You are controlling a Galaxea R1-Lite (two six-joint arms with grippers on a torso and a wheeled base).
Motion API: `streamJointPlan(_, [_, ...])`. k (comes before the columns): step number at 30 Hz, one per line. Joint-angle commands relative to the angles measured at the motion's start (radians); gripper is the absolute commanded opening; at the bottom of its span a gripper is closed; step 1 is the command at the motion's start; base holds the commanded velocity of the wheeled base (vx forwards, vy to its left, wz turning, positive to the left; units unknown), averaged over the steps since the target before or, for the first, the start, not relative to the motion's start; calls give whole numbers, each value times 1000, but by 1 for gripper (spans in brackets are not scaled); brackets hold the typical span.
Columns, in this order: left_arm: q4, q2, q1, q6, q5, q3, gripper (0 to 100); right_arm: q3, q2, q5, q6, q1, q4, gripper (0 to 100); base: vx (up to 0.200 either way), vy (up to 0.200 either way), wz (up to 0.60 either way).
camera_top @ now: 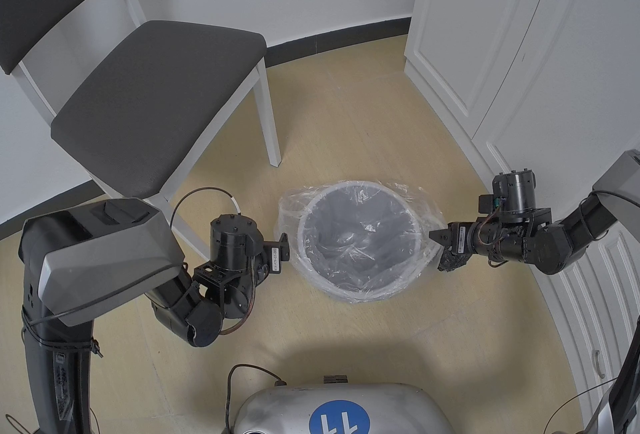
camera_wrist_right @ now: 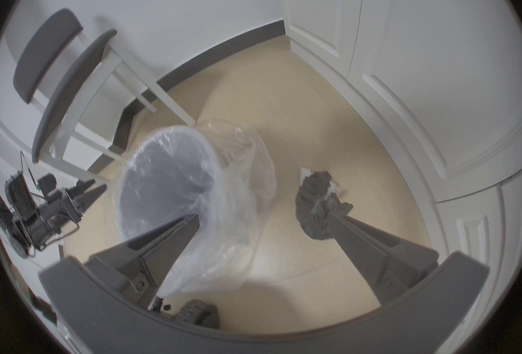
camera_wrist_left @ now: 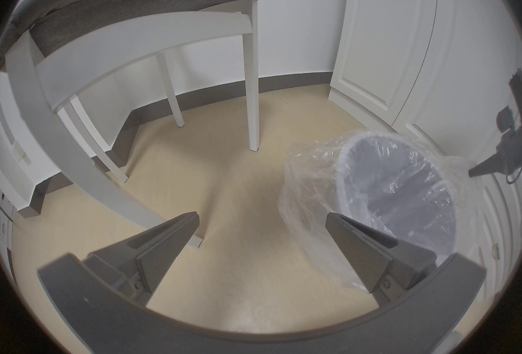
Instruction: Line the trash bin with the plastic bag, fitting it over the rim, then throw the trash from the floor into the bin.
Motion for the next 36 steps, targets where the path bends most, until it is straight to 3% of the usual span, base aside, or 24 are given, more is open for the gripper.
streamJointPlan(1, [-26,22,-32,-8,1,60,100,58,12,1,-45,-7,0,100,0,0,0])
streamJointPlan(15, [-75,83,-63,-20,2,128,100,104,94,3,-118,-8,-5,100,0,0,0])
streamJointPlan(26, [-113,129,-62,-19,2,120,100,32,229,4,-109,-34,-46,100,0,0,0])
streamJointPlan(32, [-144,115,-55,-17,2,126,100,56,344,4,-115,-51,-295,100,0,0,0])
streamJointPlan(36, [-148,97,-54,-19,2,133,100,56,373,4,-118,-50,-328,100,0,0,0])
